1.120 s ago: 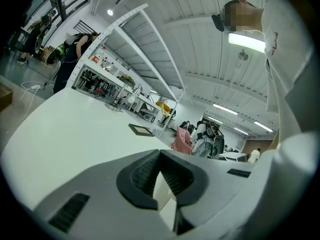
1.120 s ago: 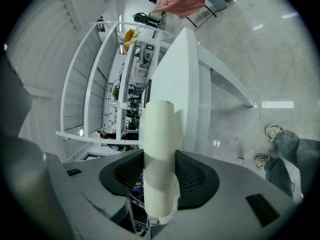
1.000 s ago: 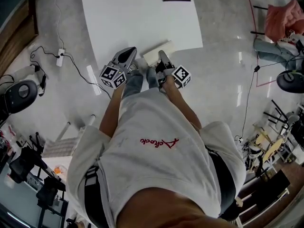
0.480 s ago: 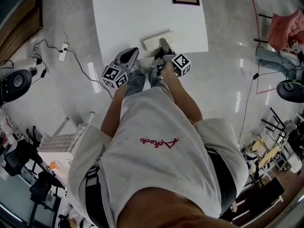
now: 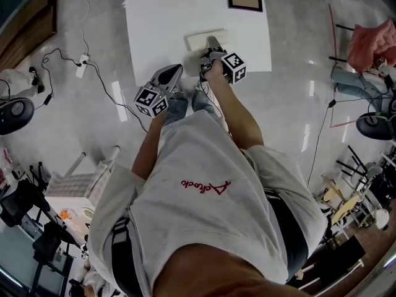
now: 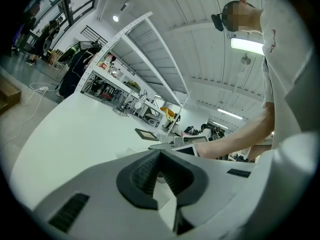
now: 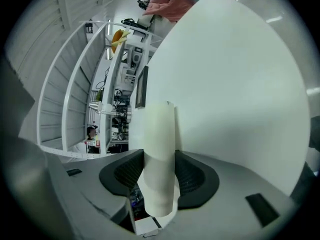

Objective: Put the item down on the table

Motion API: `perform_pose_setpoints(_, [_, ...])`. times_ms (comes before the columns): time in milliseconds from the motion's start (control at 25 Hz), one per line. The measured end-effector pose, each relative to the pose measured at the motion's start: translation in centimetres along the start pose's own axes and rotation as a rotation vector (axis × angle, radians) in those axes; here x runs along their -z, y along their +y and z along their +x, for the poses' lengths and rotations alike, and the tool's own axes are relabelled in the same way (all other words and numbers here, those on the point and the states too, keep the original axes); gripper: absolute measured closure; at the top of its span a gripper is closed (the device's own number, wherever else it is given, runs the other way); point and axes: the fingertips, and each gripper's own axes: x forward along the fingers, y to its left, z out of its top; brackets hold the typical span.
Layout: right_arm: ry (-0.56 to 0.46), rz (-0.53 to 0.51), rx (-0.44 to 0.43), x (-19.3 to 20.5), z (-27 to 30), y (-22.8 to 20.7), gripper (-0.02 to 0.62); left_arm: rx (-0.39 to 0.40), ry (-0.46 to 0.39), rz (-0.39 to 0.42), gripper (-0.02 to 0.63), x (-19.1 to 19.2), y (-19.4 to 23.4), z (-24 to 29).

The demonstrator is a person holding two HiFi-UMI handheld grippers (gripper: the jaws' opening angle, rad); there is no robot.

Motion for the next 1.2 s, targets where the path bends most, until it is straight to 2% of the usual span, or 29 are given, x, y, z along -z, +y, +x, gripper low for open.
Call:
perform_pose_setpoints(160, [-0.028, 0.007, 0.094, -0.3, 1.4, 0.6, 0.383, -0.007, -0.009, -0.003, 0.592, -0.2, 0.1, 0.0])
perform_pose_setpoints(480, [-0.032, 0.008, 0.353, -0.1, 2.7, 0.4, 0.385, -0.024, -0.036, -0.006, 0.592, -1.1, 1.2, -0.3])
perform_pose_setpoints(600, [-0.024, 0.037, 0.401, -0.1, 2.6, 0.3, 0.385, -0.026, -0.046, -0.007, 0.593, -1.3, 1.2, -0.2])
perform_pose_setpoints(800, [0.008, 0.043, 0.394, -0.1, 2.8, 0.3, 0.385, -0.021, -0.051, -0.004, 0.592, -1.8, 1.4, 0.0])
perform_pose_setpoints(880, [0.038, 0.005, 0.374, 0.1, 2.9, 0.4, 0.382, -0.017, -0.049, -0.002, 0.592, -1.8, 1.4, 0.0])
perform_pose_setpoints(960, [0.085, -0.089, 0.327, 0.4, 3.1, 0.9, 0.36, -0.013, -0.047, -0.002, 0.592, -1.8, 1.5, 0.0])
perform_pose_setpoints(1040, [0.156, -0.228, 0.28, 1.1, 3.3, 1.4, 0.344, -0.009, -0.046, 0.0, 0.592, -1.9, 1.6, 0.0])
perform_pose_setpoints(1200, [0.289, -0.435, 0.235, 2.0, 3.3, 1.9, 0.327, 0.007, -0.041, 0.004, 0.592, -1.9, 1.1, 0.7])
